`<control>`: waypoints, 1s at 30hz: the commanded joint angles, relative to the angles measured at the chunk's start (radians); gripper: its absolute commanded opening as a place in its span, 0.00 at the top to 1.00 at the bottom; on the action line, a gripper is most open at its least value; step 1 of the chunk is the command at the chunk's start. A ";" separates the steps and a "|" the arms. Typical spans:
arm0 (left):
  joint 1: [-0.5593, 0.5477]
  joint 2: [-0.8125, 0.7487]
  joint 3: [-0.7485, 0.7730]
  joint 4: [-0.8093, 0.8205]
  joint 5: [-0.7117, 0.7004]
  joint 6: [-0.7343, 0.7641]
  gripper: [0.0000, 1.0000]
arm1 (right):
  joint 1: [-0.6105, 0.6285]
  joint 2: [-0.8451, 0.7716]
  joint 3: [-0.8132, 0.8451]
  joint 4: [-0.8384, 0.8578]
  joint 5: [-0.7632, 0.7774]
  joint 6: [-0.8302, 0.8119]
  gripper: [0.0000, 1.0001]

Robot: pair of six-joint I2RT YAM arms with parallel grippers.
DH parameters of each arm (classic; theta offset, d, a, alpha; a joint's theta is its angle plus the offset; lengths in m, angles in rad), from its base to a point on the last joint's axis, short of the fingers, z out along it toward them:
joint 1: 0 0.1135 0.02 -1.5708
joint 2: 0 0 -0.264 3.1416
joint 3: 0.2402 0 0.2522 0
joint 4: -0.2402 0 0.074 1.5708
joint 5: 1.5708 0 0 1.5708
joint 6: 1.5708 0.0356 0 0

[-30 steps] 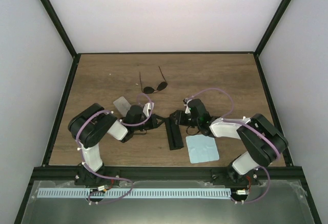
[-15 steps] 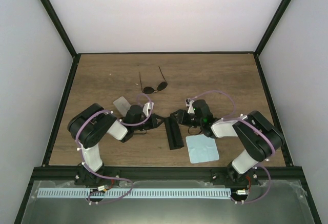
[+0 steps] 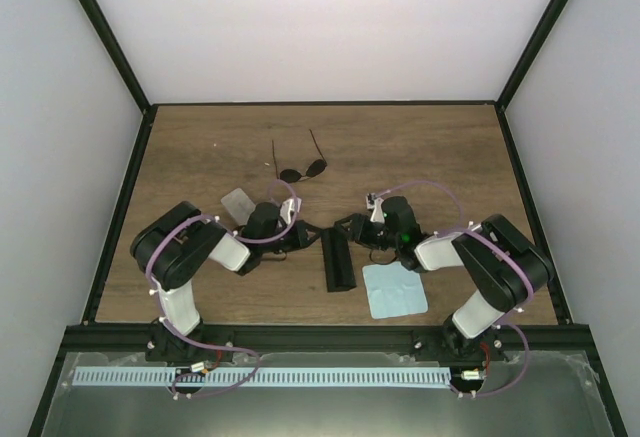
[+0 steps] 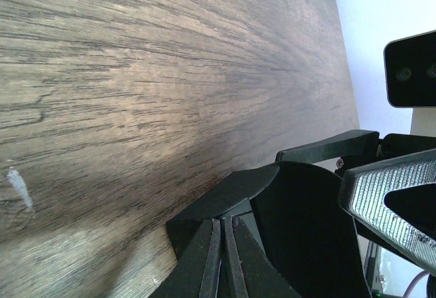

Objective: Organize the sunglasses
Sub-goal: Open the sunglasses case at the center of the board.

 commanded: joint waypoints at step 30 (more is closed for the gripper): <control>-0.052 -0.162 0.080 -0.258 -0.055 0.067 0.94 | 0.063 -0.066 0.064 -0.110 -0.137 -0.091 0.69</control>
